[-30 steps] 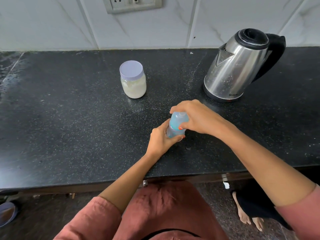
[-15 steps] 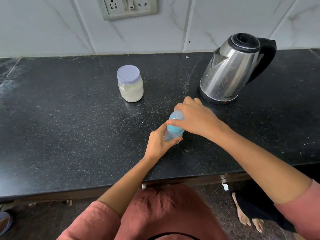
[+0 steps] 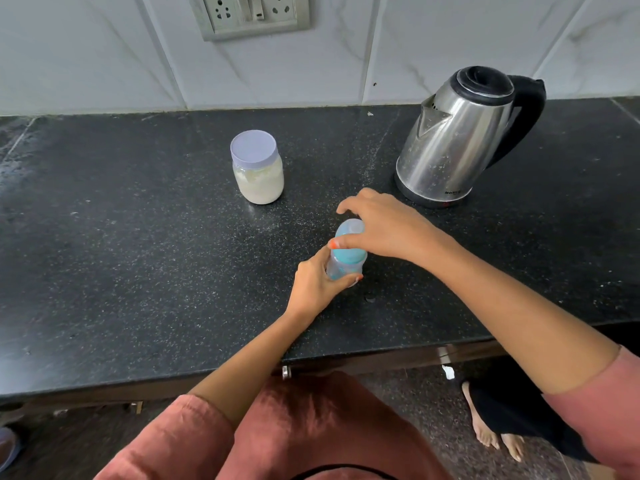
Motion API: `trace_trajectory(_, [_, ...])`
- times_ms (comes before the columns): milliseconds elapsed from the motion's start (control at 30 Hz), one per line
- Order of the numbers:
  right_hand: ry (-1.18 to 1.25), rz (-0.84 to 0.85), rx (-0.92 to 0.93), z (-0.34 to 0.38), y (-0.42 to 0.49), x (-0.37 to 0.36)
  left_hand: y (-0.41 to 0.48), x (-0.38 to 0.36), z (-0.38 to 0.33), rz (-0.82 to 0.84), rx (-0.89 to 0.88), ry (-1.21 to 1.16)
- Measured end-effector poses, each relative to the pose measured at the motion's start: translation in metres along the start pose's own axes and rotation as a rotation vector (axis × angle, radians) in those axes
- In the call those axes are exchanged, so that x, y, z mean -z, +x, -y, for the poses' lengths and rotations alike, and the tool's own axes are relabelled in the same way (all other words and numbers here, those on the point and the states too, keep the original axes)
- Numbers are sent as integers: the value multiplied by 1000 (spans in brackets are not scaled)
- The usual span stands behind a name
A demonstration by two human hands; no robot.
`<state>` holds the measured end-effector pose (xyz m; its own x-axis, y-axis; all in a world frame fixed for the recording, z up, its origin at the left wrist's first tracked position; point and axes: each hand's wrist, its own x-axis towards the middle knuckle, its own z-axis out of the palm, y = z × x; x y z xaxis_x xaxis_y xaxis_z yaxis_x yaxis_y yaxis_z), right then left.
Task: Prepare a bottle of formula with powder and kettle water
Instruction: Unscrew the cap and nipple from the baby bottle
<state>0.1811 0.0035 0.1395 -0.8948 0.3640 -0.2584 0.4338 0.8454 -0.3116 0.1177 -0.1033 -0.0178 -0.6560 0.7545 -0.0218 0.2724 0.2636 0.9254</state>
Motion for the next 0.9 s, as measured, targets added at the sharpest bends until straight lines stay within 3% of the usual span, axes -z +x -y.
trace_trajectory(133, [-50, 9, -92, 4, -1, -2, 0, 0, -1, 5, -10, -5])
trace_trajectory(367, [-41, 180, 68, 11, -1, 4, 1, 0, 1, 8, 1, 7])
trace_trajectory(633, [-174, -7, -109, 8, -2, -4, -1, -1, 0, -10, 6, -1])
trace_trajectory(900, [17, 174, 91, 6, -3, -1, 0, 0, -1, -5, 4, -16])
